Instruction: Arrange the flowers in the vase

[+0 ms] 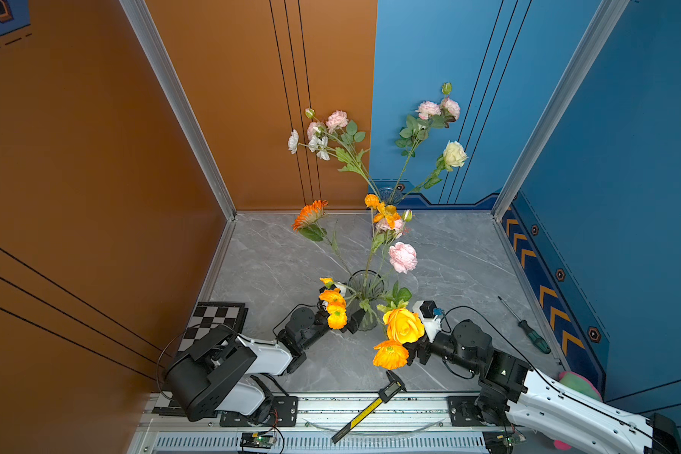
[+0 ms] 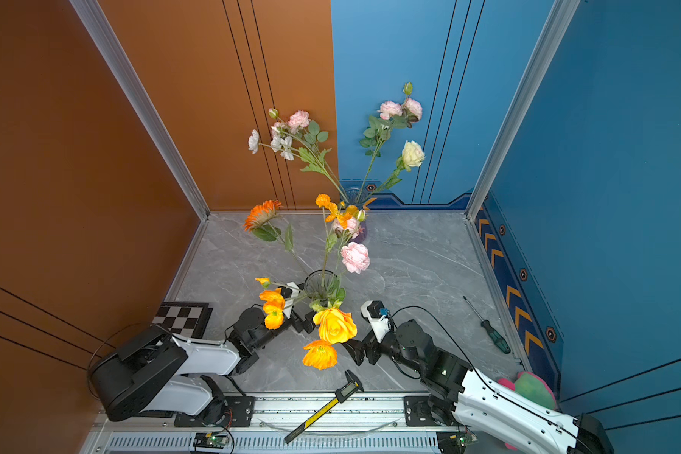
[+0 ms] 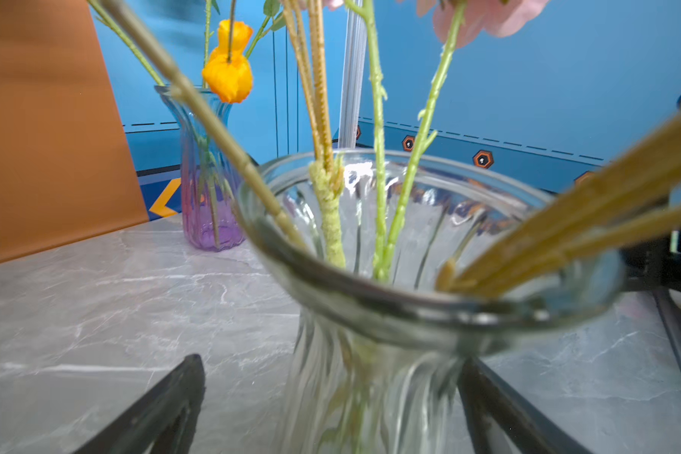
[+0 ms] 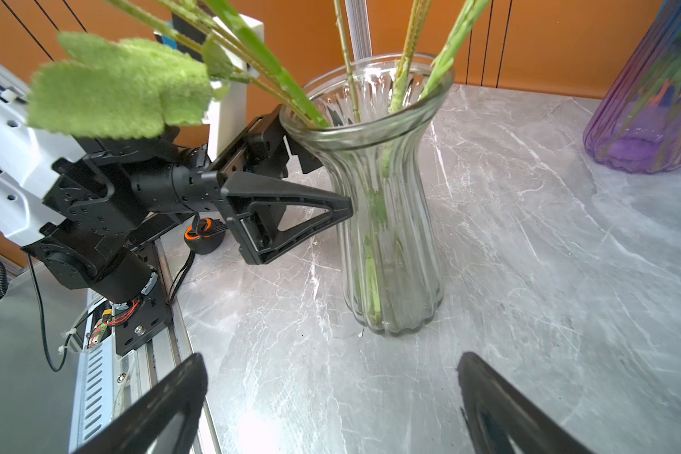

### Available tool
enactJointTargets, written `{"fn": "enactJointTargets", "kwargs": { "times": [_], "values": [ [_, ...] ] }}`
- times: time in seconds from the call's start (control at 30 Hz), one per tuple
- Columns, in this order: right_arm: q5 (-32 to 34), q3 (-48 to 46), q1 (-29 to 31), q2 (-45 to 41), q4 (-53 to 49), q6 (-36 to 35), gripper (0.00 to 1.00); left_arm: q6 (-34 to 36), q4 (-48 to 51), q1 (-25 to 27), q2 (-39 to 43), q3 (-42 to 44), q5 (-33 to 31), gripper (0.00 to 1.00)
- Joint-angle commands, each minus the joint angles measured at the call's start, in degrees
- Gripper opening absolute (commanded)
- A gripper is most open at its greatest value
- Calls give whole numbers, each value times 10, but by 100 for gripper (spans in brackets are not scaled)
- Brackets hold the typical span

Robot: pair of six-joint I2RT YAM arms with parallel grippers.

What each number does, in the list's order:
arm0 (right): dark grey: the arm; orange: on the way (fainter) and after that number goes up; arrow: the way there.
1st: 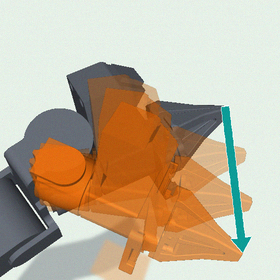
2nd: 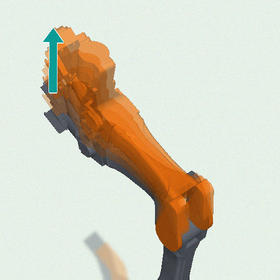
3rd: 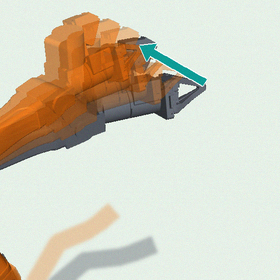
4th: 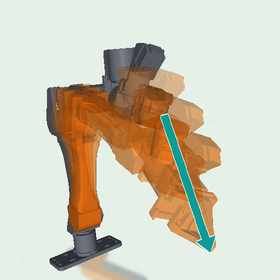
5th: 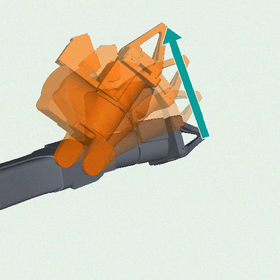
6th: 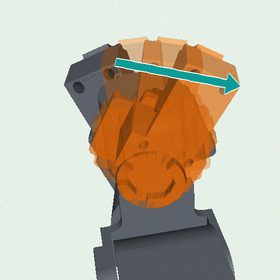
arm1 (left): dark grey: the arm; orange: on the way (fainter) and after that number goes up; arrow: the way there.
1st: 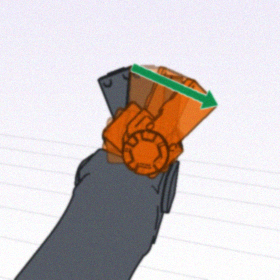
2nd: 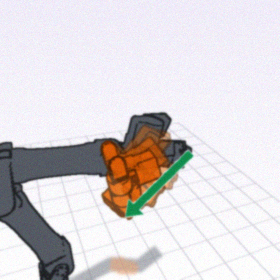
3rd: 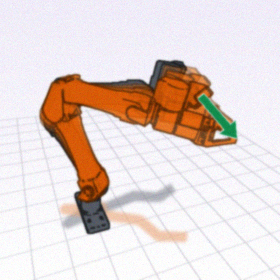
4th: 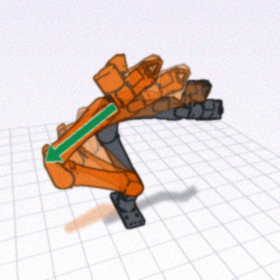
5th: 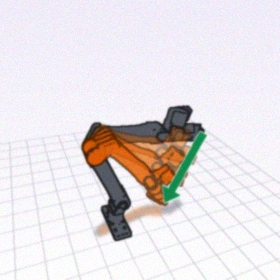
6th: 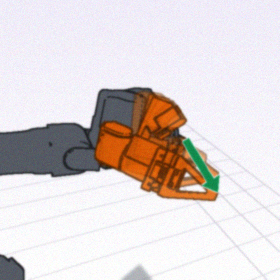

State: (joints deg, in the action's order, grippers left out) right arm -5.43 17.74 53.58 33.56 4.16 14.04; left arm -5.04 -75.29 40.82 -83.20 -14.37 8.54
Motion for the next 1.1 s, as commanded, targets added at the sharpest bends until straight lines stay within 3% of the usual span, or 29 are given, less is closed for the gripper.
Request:
{"fn": "enactJointTargets", "kwargs": {
  "times": [0.0, 0.43, 0.53, 0.77, 1.07],
  "values": [
    [5, -9, -2, -11, 1, -15, 100, -3, -54, -2, -22, -34, 66, 99],
    [-14, -5, -22, -7, -3, -21, 100, -11, -55, -3, -97, -103, 86, 87],
    [-17, -4, -25, -11, -9, -21, 100, -5, -55, 2, -100, -109, 87, 78],
    [-22, -6, -35, -15, -14, -21, 100, 15, -55, 11, -74, -109, 79, 59],
    [-18, 3, -36, -20, -29, -10, 100, 17, -55, 8, -20, -106, 74, 50]
  ]
}}
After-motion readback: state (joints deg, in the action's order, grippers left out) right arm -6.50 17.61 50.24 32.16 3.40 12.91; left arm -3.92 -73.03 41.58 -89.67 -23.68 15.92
